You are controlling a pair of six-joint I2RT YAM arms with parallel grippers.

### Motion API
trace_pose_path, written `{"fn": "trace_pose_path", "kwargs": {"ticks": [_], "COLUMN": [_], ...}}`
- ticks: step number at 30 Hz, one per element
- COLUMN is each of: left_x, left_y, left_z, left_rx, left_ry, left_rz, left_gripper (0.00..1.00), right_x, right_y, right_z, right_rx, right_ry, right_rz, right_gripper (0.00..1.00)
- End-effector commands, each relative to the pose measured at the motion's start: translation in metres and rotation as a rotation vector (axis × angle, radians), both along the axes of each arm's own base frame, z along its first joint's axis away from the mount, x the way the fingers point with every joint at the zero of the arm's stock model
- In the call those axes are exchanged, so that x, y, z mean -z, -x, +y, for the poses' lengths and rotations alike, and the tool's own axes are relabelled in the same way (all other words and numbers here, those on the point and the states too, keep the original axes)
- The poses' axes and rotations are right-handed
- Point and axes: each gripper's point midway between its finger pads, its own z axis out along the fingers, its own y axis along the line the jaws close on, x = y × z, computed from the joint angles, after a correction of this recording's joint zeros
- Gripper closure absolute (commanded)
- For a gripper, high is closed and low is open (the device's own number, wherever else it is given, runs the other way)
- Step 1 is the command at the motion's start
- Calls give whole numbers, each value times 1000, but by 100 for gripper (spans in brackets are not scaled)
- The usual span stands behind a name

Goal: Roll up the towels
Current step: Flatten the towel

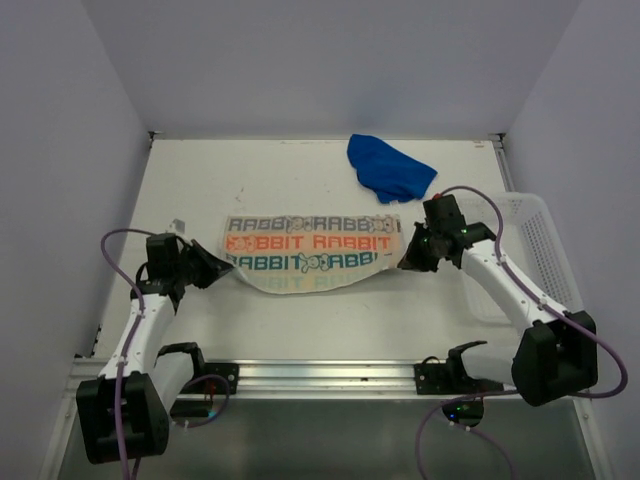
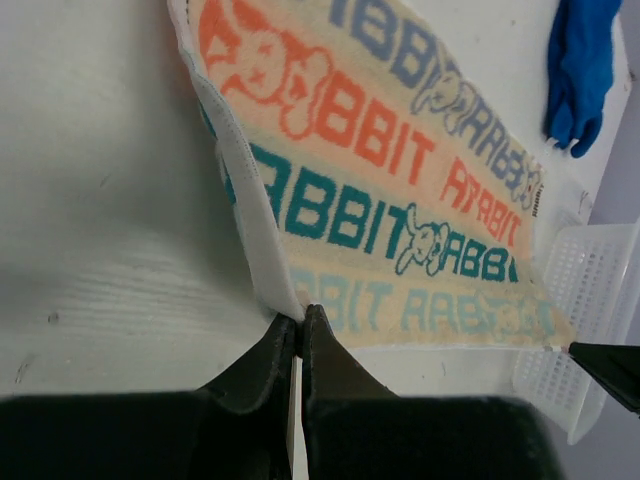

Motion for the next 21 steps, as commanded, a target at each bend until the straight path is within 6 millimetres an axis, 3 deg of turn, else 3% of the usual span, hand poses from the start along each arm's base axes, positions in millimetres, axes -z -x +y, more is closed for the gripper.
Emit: {"fn": "trace_pose_path", "kwargs": {"ticks": [1,2,8,14,21], "left_x": [17,22,38,41,35], "left_y": [8,11,24,26,25], "left_z": [-2,-2,2,9,11], "left_rx": [-35,-33,-64,-99,-111], "left_ry": [42,47,30,11,11], "left_rz": [30,51,123,138,121], "left_gripper": [100,100,100,100,100], "right_x": [-10,-1,8,29,46], "right_y": [4,12,35,59,76], "right_z": [8,5,-14,-33,-37], "right_rx": [-27,-28,-33,-53,-50], "right_ry": [-69,-65,20,105,108], "right_rz": [-70,-49,-41,-5,31], "right_gripper": [100,100,100,100,100]}}
